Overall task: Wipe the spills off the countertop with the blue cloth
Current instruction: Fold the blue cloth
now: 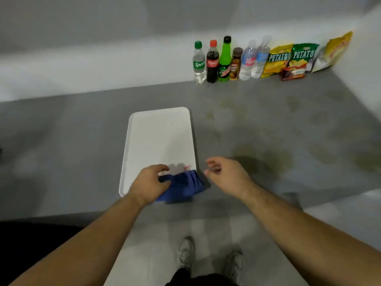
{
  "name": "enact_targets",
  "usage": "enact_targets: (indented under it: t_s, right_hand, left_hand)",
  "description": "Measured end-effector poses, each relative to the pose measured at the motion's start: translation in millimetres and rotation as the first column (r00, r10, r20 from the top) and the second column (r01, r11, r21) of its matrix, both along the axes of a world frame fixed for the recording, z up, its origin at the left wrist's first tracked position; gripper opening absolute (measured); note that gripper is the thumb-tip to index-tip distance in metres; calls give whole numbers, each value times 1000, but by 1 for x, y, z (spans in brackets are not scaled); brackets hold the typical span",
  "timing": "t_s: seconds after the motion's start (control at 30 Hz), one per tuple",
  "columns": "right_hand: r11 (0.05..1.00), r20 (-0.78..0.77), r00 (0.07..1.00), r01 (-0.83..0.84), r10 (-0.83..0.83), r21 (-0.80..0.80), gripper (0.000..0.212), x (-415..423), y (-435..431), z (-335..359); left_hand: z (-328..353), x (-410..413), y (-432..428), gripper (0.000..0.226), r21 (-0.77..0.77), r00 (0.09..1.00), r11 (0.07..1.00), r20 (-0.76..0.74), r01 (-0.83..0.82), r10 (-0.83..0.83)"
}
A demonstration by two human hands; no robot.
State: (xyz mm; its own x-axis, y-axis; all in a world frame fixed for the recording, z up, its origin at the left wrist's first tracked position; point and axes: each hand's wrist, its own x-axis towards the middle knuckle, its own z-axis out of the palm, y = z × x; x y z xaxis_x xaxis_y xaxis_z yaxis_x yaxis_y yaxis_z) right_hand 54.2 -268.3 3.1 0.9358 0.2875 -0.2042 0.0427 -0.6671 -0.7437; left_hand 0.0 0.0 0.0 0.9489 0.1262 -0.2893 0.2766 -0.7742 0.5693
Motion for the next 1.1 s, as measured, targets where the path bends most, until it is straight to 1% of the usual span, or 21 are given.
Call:
enact_targets:
  t_s: [0.07, 0.17, 0.2, 0.27, 0.37, 0.47, 0.57, 0.67, 0.73, 0.83, 0.9, 0.97, 1.03, 1.1]
  right_hand:
    - [1000, -46, 999, 5, -6, -10, 43, -4, 22, -7]
    - [999, -57, 998, 11, -14, -48, 48, -16, 46, -19]
    - [998, -53, 998, 27, -30, -59, 52, -18, 52, -23]
    - [993, -36, 997, 71, -75, -97, 59, -19, 58, -28]
    - [983, -36, 993, 107, -113, -148, 60, -21, 60, -33]
    - [981, -73, 989, 115, -127, -154, 57, -21, 59, -37]
    - [980, -81, 988, 117, -131, -162, 57, -20, 60, -39]
    - [980, -102, 987, 109, -127, -167, 57, -19, 59, -36]
    - [978, -116, 987, 92, -115, -189, 60, -17, 59, -32]
    - [976, -77, 994, 65, -83, -207, 67, -16, 60, -19]
    - [987, 6, 1000, 28, -27, -156, 68, -16, 59, -5]
    - [997, 58, 996, -64, 67, -52, 61, -18, 59, 13]
    - [992, 93, 990, -111, 104, 68, 38, -23, 58, 28]
    - [981, 82, 997, -25, 10, 192, 17, -30, 54, 40]
  left_hand:
    - [-6, -2, 13, 52, 23, 1000, 1000, -8, 19, -19]
    - [-16, -4, 23, 56, 100, 995, 990, -27, 102, -99]
    - [-18, -3, 27, 54, 109, 993, 987, -16, 120, -119]
    - [-22, 1, 32, 43, 98, 987, 983, 22, 157, -159]
    - [-30, 4, 35, 26, 61, 974, 975, 66, 211, -215]
    - [-34, 6, 38, 24, 12, 972, 976, 93, 215, -216]
    - [-31, 11, 47, 25, 9, 981, 981, 8, 195, -195]
    - [-16, 18, 56, 13, -73, 970, 970, -65, 230, -235]
    - [-4, 24, 58, 19, -104, 951, 947, -32, 303, -308]
    - [18, 32, 51, 26, -189, 935, 916, 77, 354, -345]
    - [33, 39, 39, 30, -251, 905, 869, 129, 426, -406]
    - [48, 46, 26, 33, -312, 851, 792, 192, 524, -488]
    - [62, 54, 11, 34, -350, 799, 719, 280, 601, -532]
    - [71, 60, -4, 35, -381, 783, 686, 354, 620, -511]
